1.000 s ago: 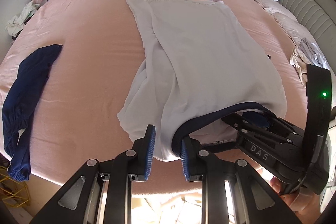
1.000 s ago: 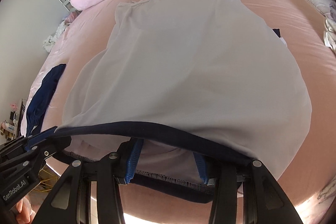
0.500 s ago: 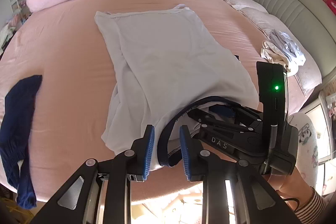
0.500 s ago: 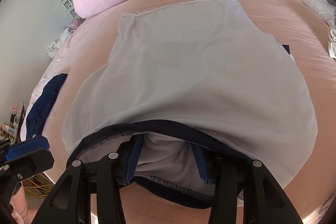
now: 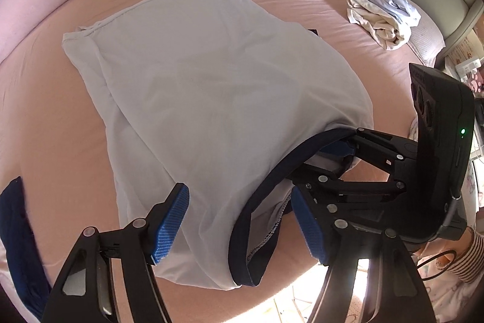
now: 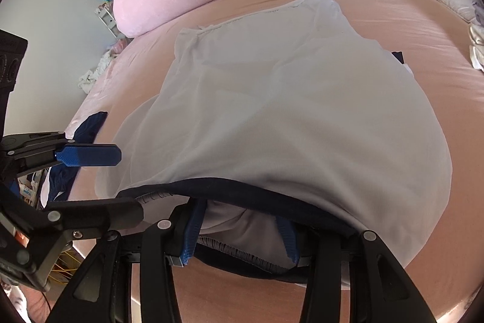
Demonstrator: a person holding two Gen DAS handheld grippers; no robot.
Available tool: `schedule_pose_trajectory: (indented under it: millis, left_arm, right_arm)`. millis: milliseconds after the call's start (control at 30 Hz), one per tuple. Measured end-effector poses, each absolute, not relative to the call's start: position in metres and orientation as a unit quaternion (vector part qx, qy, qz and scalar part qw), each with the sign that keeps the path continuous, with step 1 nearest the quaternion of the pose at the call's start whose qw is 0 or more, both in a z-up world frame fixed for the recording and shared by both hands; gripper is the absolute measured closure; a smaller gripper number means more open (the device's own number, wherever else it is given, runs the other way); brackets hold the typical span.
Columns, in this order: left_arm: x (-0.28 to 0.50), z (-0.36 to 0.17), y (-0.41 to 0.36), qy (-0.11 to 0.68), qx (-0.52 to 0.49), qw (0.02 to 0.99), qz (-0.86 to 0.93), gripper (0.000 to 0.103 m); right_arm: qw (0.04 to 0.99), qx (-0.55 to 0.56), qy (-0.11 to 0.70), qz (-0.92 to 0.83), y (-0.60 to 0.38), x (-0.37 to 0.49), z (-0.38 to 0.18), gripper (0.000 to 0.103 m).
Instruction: Fold clothes
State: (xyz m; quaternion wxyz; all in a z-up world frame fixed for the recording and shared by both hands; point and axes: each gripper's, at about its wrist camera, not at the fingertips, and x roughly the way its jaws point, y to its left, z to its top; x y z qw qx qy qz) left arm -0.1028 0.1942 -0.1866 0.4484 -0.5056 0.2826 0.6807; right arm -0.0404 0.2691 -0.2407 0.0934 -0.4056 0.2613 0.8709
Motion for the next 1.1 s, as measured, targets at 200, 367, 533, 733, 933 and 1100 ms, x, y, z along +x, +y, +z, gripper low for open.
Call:
schedule_pose_trajectory:
  millis: [200, 367, 533, 733, 933, 1100]
  left_arm:
    - [-0.092, -0.202, 0.211, 0.37, -0.471, 0.445, 0.665, 0.035]
    - [-0.085, -0.216, 0.225, 0.419, -0.438, 0.42, 0.675, 0.035]
    - [-0.073, -0.226, 0.241, 0.432, -0.412, 0.409, 0.69, 0.061]
    - [-0.067, -0.227, 0.245, 0.443, -0.418, 0.411, 0.678, 0.082]
    - [-0.088, -0.203, 0.237, 0.378, -0.433, 0.436, 0.693, 0.088]
    - [-0.101, -0.187, 0.231, 0.359, -0.417, 0.448, 0.704, 0.089]
  right_arm:
    - [0.092, -0.389, 0.283, 0.872, 0.275, -0.034, -0.238, 0.058]
    - [0.1, -0.383, 0.283, 0.873, 0.273, -0.031, -0.236, 0.058]
    - [0.091, -0.371, 0.296, 0.875, 0.276, -0.026, -0.237, 0.058]
    - [0.083, -0.366, 0.307, 0.874, 0.281, -0.019, -0.239, 0.058]
    - [0.071, -0.358, 0.316, 0.876, 0.277, -0.011, -0.242, 0.056]
    - [0.064, -0.355, 0.295, 0.885, 0.263, -0.02, -0.24, 0.055]
